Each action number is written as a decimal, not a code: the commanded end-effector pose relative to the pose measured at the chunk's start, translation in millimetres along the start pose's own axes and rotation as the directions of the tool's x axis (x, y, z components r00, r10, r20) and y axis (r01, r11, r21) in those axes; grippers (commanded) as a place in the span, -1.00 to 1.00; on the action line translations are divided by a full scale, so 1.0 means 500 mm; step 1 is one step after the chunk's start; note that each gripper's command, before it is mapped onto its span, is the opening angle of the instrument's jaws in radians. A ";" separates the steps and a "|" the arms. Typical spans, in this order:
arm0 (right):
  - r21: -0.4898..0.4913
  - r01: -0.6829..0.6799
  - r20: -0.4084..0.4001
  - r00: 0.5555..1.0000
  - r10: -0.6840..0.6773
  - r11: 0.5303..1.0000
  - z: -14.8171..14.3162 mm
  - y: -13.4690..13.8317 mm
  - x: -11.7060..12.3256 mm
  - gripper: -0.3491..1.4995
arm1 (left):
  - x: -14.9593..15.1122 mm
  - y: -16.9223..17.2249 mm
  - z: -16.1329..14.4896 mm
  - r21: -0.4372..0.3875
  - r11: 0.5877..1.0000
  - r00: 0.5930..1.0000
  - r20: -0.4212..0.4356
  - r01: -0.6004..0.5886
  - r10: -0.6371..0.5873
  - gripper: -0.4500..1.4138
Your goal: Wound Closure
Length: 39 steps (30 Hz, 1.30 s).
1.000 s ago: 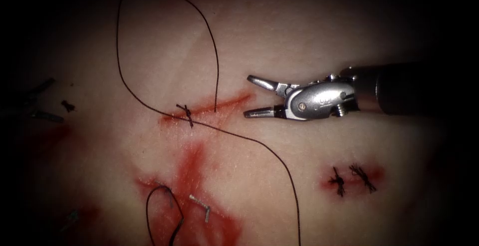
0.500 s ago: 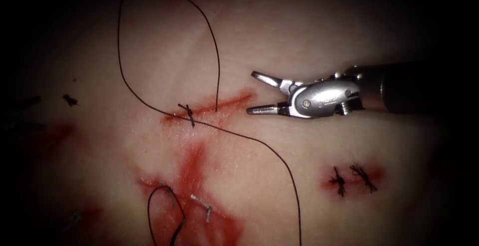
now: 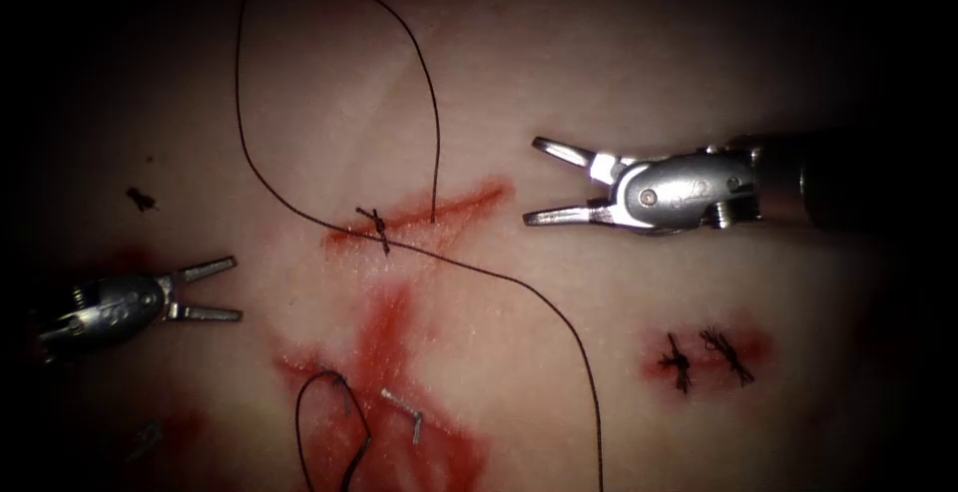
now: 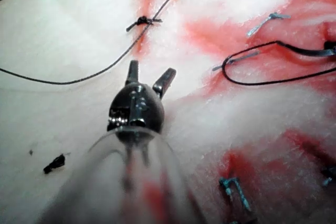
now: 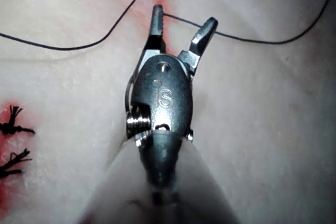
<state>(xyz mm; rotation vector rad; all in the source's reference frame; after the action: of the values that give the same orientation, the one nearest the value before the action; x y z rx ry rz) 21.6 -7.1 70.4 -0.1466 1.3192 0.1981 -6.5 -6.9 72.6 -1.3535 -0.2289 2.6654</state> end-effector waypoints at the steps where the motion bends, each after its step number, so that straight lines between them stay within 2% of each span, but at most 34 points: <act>1: 0.001 0.000 0.000 1.000 0.000 1.000 0.0017 -0.0010 -0.0010 0.87 | 0.0003 0.0008 0.0028 -0.021 0.997 0.997 0.007 -0.075 0.075 -0.13; 5: 0.001 0.000 0.000 1.000 0.000 1.000 0.0018 -0.0010 -0.0010 0.87 | 0.0030 0.0042 0.0060 -0.108 0.963 0.967 0.026 -0.248 0.252 -0.15; 10: 0.001 0.001 0.000 1.000 -0.001 1.000 0.0018 -0.0011 -0.0010 0.87 | 0.0060 0.0062 0.0089 -0.135 0.914 0.918 0.050 -0.384 0.393 -0.12; 17: 0.001 0.001 0.000 1.000 -0.001 1.000 0.0019 -0.0011 -0.0010 0.87 | 0.0092 0.0099 0.0104 -0.192 0.851 0.856 0.086 -0.489 0.510 -0.06; 22: 0.001 0.001 0.000 1.000 -0.001 1.000 0.0019 -0.0011 -0.0010 0.89 | 0.0116 0.0129 0.0110 -0.199 0.802 0.808 0.072 -0.563 0.585 -0.03; 26: 0.000 0.001 0.000 1.000 -0.001 1.000 0.0020 -0.0011 -0.0010 0.89 | 0.0132 0.0153 0.0117 -0.220 0.735 0.743 0.058 -0.642 0.666 0.03; 28: 0.001 0.001 0.003 1.000 -0.001 1.000 0.0021 -0.0012 -0.0010 0.91 | 0.0137 0.0165 0.0124 -0.246 0.687 0.695 0.064 -0.684 0.716 0.05; 31: 0.001 0.001 0.003 1.000 -0.001 1.000 0.0022 -0.0013 -0.0009 0.91 | 0.0137 0.0176 0.0134 -0.283 0.638 0.642 0.089 -0.716 0.761 0.24; 33: 0.001 0.001 0.003 1.000 -0.001 1.000 0.0022 -0.0014 -0.0009 0.91 | 0.0134 0.0179 0.0141 -0.302 0.620 0.618 0.116 -0.724 0.778 0.33; 39: 0.000 0.001 0.003 1.000 -0.001 1.000 0.0025 -0.0017 -0.0008 0.91 | 0.0118 0.0198 0.0154 -0.354 0.581 0.577 0.127 -0.733 0.807 0.32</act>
<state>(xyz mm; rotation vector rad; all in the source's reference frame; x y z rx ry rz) 22.1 -7.4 70.5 -0.1493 1.3128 0.1985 -16.2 -16.1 69.9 -1.3385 0.0057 3.7351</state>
